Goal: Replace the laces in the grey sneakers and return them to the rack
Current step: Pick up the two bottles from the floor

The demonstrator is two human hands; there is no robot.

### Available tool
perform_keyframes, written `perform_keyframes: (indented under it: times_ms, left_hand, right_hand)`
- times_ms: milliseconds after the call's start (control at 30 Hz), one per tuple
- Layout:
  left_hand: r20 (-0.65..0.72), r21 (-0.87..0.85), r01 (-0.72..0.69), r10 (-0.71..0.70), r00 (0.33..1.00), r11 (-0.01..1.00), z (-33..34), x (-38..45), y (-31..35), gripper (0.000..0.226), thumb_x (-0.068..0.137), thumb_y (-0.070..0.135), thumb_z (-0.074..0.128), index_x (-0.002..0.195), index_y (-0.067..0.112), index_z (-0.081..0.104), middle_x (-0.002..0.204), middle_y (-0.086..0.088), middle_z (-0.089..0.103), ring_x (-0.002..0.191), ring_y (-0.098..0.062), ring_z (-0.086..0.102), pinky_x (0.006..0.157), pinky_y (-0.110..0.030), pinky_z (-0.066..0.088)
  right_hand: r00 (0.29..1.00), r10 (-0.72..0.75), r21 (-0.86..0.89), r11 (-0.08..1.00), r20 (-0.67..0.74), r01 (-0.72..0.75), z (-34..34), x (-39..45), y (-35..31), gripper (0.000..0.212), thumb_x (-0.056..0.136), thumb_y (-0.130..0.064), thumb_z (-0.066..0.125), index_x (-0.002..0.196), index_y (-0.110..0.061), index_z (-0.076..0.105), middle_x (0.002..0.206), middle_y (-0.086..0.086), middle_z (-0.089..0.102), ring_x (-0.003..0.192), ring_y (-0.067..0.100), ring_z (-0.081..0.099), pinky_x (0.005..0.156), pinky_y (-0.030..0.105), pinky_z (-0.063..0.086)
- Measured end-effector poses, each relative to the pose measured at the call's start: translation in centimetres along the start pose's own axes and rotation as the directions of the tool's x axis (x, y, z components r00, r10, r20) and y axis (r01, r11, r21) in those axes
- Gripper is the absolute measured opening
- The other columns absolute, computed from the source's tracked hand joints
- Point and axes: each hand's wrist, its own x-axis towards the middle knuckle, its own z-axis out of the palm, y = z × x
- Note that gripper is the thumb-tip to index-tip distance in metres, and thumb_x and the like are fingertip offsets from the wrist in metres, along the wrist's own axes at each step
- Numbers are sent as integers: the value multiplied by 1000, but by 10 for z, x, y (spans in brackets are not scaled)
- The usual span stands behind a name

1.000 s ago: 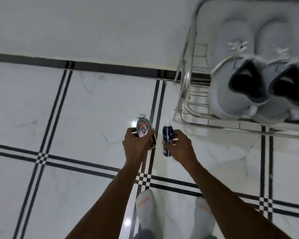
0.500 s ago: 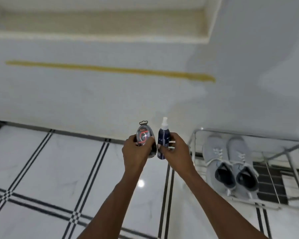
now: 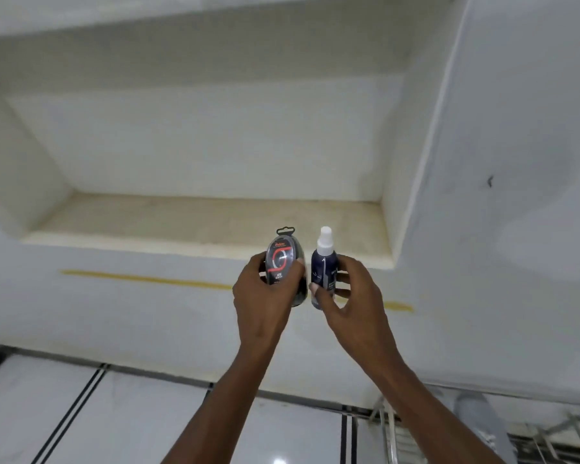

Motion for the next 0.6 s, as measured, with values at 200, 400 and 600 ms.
perform_keyframes:
  times_ms: [200,400,600]
  left_hand:
    - [13,55,-17,16,1000,998,50,54,39,28,79,52,77,97,35,64,88,15,69,83,-4,67,76,-31,58]
    - [37,211,23,-31,999,977,97,89,23,39,78,62,75,98,29,68,85,11,70,83,-13,68,72,-28,51]
    - [56,268,25,-42,998,963,106,96,12,36,81,65,71,90,30,67,70,15,65,65,4,59,56,-20,42]
  right_hand:
    - [982,-17,-111,994,-185,-4,-21,76,-2,42,93,-15,68,131,-26,52,121,-8,58,107,3,60,85,12,49]
    - [967,46,-214,972,-250,-101,-26,114,40,43,92,-10,65,132,-18,54,119,-3,57,112,17,57,100,36,49]
    - [961,20,-252,963,-277,-93,-20,120,53,47,92,-14,69,136,-16,52,123,-2,56,115,14,55,100,28,46]
